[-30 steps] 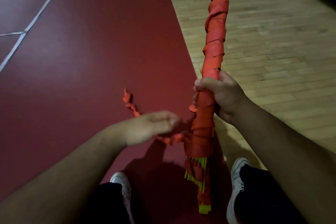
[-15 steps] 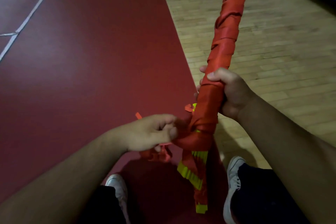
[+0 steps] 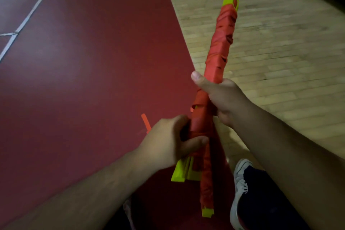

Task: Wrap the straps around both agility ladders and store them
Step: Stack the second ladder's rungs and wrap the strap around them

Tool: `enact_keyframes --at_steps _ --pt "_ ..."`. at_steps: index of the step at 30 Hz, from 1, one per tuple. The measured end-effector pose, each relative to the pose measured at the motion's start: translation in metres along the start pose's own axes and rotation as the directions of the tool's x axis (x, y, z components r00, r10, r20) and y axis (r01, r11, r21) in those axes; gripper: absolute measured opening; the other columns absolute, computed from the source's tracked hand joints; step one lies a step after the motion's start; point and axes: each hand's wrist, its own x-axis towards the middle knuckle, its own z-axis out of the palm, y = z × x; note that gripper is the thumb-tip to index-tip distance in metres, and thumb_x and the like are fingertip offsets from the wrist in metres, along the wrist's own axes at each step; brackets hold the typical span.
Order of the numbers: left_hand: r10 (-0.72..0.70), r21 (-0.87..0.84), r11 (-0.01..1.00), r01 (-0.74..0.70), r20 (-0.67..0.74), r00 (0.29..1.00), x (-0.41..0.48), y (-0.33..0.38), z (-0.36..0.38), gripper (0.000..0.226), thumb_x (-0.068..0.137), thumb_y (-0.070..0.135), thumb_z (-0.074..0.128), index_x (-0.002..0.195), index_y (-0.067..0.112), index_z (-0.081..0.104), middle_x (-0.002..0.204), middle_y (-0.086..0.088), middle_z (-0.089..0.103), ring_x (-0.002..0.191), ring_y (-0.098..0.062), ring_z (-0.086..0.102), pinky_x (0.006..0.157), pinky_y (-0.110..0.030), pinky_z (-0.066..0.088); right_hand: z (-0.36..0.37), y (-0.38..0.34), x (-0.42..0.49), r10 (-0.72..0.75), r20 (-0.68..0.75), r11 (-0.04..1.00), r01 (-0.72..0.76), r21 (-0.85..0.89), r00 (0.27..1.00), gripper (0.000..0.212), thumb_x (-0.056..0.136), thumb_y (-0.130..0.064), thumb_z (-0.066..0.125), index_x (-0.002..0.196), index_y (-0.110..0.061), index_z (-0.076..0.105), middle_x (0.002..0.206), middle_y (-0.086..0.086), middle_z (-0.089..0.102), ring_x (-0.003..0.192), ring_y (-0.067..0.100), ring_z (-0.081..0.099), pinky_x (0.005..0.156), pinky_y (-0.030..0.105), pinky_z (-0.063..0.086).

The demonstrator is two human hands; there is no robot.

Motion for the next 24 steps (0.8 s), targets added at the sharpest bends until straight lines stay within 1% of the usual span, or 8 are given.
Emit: enact_keyframes --at_steps 1,4,6,12,15,20,22,24 --pt "0.008 -0.095 0.995 -0.003 0.049 0.999 -0.001 0.001 -0.002 0.041 0.08 0.066 0.06 0.074 0.029 0.045 0.064 0.009 0.048 0.055 -0.004 0.043 0.052 -0.031 0.033 -0.002 0.002 0.003 0.01 -0.011 0.998 -0.009 0.07 1.0 0.122 0.039 -0.063 0.096 0.137 -0.006 0.049 0.113 0.014 0.069 0.095 0.033 0.071 0.079 0.062 0.058" --pt "-0.069 -0.442 0.874 0.202 0.298 0.952 0.003 0.0 -0.02 0.045 0.071 0.06 0.063 0.099 0.026 0.056 0.08 0.013 0.059 0.066 0.001 0.055 0.058 -0.025 0.044 -0.01 0.0 0.008 0.016 0.043 0.964 -0.027 0.265 0.999 0.029 0.08 -0.016 0.079 0.098 -0.002 0.062 0.079 0.011 0.059 0.068 0.027 0.061 0.081 0.058 0.058" --pt "-0.027 -0.589 0.741 0.324 0.456 0.89 0.005 -0.008 -0.031 0.052 0.071 0.046 0.067 0.113 0.02 0.052 0.08 0.014 0.061 0.058 0.001 0.056 0.05 -0.018 0.044 -0.014 -0.002 0.006 -0.024 0.164 0.917 -0.044 0.397 0.986 0.008 0.087 -0.006 0.063 0.088 -0.007 0.055 0.076 0.01 0.054 0.062 0.023 0.057 0.074 0.044 0.056" --pt "-0.004 -0.467 0.809 0.357 0.604 0.797 0.009 -0.026 -0.052 0.067 0.07 0.018 0.085 0.125 0.027 0.048 0.096 0.004 0.057 0.079 -0.01 0.058 0.066 -0.025 0.049 -0.021 -0.012 -0.004 -0.262 0.459 0.774 -0.099 0.626 0.849 0.038 0.062 -0.006 0.063 0.095 -0.018 0.049 0.076 0.007 0.056 0.068 0.021 0.056 0.072 0.036 0.055" --pt "0.09 -0.504 0.777 0.377 0.682 0.725 0.007 -0.024 -0.045 0.04 0.074 0.024 0.084 0.107 0.028 0.063 0.086 -0.011 0.059 0.069 -0.021 0.053 0.06 -0.032 0.042 -0.022 -0.013 -0.006 -0.376 0.549 0.742 -0.112 0.661 0.746 0.055 0.053 -0.018 0.082 0.098 -0.017 0.05 0.077 0.005 0.057 0.068 0.019 0.057 0.075 0.036 0.054" --pt "0.157 -0.722 0.566 0.399 0.569 0.807 0.005 -0.006 -0.032 0.031 0.078 0.019 0.079 0.098 0.003 0.062 0.083 0.003 0.068 0.074 -0.009 0.062 0.068 -0.021 0.049 -0.014 -0.019 -0.006 -0.208 0.388 0.871 -0.01 0.491 0.898 0.037 0.077 -0.048 0.069 0.094 -0.018 0.056 0.078 0.008 0.062 0.068 0.022 0.063 0.075 0.039 0.056" --pt "0.001 -0.609 0.718 0.337 0.485 0.874 0.007 -0.003 -0.033 0.021 0.079 0.016 0.075 0.094 0.008 0.063 0.075 0.013 0.065 0.065 0.0 0.057 0.06 -0.017 0.046 -0.01 -0.014 -0.002 -0.177 0.273 0.961 0.106 0.254 0.946 0.032 0.084 -0.048 0.07 0.089 -0.018 0.063 0.08 0.004 0.063 0.066 0.017 0.063 0.068 0.034 0.054" --pt "-0.169 -0.274 0.922 0.275 0.353 0.92 0.005 -0.005 -0.028 0.031 0.075 0.036 0.081 0.09 0.015 0.063 0.073 0.013 0.064 0.061 -0.002 0.056 0.058 -0.026 0.048 -0.004 -0.004 -0.001 -0.117 0.21 0.992 0.103 0.075 0.971 0.041 0.077 -0.056 0.077 0.088 -0.019 0.067 0.096 0.0 0.067 0.068 0.014 0.067 0.064 0.032 0.055"
